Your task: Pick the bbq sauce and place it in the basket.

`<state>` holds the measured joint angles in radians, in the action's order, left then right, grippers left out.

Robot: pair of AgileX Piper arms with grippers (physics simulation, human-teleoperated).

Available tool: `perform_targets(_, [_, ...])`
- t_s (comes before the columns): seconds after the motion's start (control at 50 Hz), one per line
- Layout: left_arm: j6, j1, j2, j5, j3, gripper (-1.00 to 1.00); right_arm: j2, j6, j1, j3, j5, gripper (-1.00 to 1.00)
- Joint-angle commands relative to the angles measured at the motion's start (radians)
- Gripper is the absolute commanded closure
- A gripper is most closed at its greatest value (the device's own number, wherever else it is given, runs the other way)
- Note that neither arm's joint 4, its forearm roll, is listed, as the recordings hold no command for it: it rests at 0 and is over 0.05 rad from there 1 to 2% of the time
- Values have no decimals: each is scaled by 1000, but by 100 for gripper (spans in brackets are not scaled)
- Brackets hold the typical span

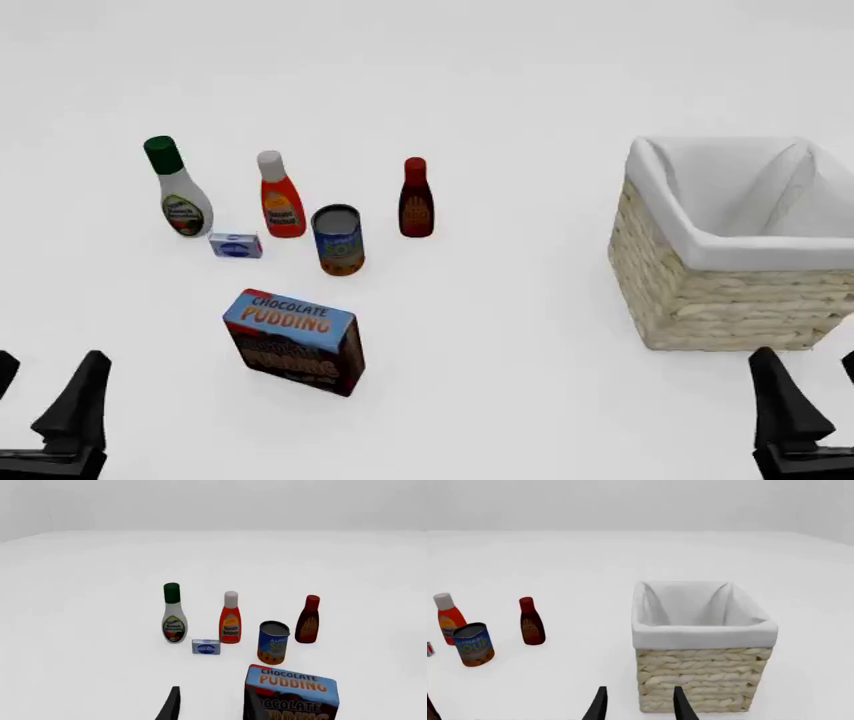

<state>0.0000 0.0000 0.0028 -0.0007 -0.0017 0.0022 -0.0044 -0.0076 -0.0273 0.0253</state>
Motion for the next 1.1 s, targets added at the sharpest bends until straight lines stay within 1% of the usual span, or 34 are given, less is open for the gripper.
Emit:
perform_targets(0.02, [0,0,4,-1,-3,-100,1,3,7,22,-21,-100])
perform_targets(0.14, [0,0,4,-1,-3,-100,5,1,14,5,-7,-100])
perform_targets(0.3, [0,0,4,-1,-3,-100,99,-20,29,-40,-64,-100])
perform_targets(0.34, [0,0,4,-1,-3,-100,127,-21,35,-56,-77,-100])
perform_targets(0.36, [0,0,4,-1,-3,-100,133,-33,44,-66,-77,-100])
perform_targets(0.38, [0,0,4,-1,-3,-100,158,-29,53,-91,-76,-100])
perform_targets(0.48, [0,0,4,-1,-3,-100,224,-37,68,-136,-91,-100])
perform_targets(0.54, [0,0,4,-1,-3,-100,267,-51,81,-176,-88,-100])
perform_targets(0.6, [0,0,4,-1,-3,-100,297,-46,80,-207,-82,-100])
perform_targets(0.64, [0,0,4,-1,-3,-100,351,-62,97,-262,-63,-100])
perform_targets(0.68, [0,0,4,-1,-3,-100,360,-57,91,-267,-62,-100])
perform_targets(0.7, [0,0,4,-1,-3,-100,403,-62,102,-285,-60,-100])
perform_targets(0.72, [0,0,4,-1,-3,-100,420,-46,123,-311,-44,-100])
perform_targets(0.74, [0,0,4,-1,-3,-100,426,-38,126,-318,-37,-100])
perform_targets(0.8, [0,0,4,-1,-3,-100,467,-62,115,-384,-4,-100])
perform_targets(0.84, [0,0,4,-1,-3,-100,485,-44,119,-422,21,-100])
perform_targets(0.9, [0,0,4,-1,-3,-100,519,-52,130,-485,50,-100])
perform_targets(0.92, [0,0,4,-1,-3,-100,518,-51,117,-508,58,-100])
perform_targets(0.96, [0,0,4,-1,-3,-100,549,-47,126,-544,75,-100])
perform_targets(0.98, [0,0,4,-1,-3,-100,549,-47,126,-544,75,-100])
perform_targets(1.0, [0,0,4,-1,-3,-100,558,-61,120,-571,77,-100])
perform_targets(1.08, [0,0,4,-1,-3,-100,598,-56,130,-626,95,-100])
perform_targets(1.1, [0,0,4,-1,-3,-100,619,-42,131,-648,105,-100])
